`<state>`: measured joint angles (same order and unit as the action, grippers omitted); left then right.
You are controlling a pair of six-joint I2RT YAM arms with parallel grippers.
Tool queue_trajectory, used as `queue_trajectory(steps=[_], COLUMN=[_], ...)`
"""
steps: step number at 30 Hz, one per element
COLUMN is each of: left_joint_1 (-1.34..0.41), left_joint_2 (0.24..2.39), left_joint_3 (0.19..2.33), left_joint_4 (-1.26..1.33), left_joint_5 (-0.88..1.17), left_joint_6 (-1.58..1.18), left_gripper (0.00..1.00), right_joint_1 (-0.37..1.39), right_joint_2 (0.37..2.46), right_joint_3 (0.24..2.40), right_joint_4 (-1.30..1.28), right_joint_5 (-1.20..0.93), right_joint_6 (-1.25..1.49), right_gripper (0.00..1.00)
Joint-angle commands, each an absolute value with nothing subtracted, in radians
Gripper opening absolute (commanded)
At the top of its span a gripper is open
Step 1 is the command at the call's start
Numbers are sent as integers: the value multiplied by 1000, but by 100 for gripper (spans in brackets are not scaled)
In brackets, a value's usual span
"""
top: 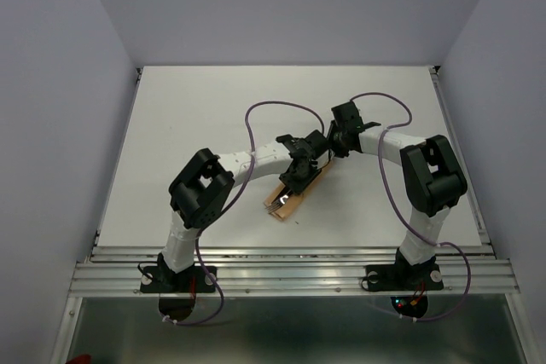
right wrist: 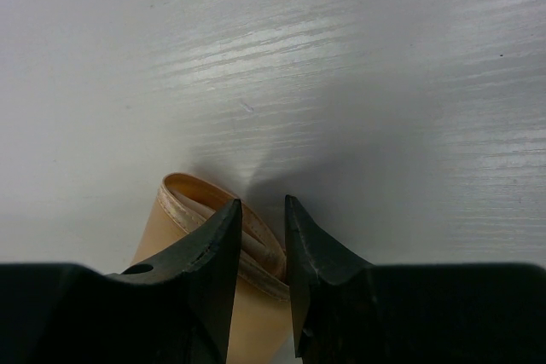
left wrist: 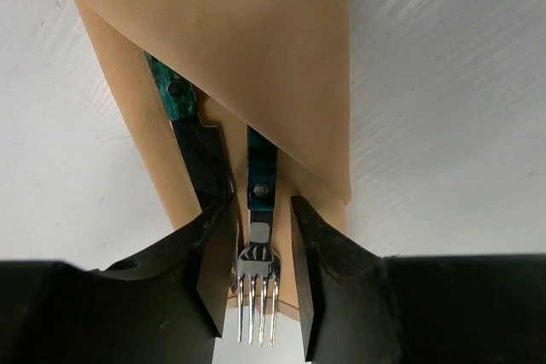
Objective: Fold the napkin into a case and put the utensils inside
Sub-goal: Insert the fork into the folded napkin.
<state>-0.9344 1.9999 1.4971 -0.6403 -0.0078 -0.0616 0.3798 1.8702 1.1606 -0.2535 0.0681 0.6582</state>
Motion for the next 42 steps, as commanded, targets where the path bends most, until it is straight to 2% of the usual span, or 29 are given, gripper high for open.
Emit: queue_trajectory(steps=[1,5,7,12,32,42], left_joint_1=[-937,-937,-937,-937,-900,-896], left_joint_2=[1951,1960,1960,1956,2003,2037], left_joint_3=[1470,1454,1454,1474,1574,1595], left_joint_4=[-624,-612,-611,-609,-572,-572], left_joint_5=[-6,17,26,29,78,97], left_joint_6=[-66,-71,-74,-75,-121,-126], left_gripper=[42,35,27,19,18,21], right_joint_1=[379,379,379,379,379,379], right_joint_2=[1856,1858,1858,1858,1842,1839], right_joint_3=[1137,1138,1138,1138,1121,1112], right_joint_4=[-282,-285,-285,-285,-284,-284], right_joint_5=[58,58,58,58,60,63], right_joint_6=[649,649,649,649,650,652], right_gripper=[33,33,33,33,33,33])
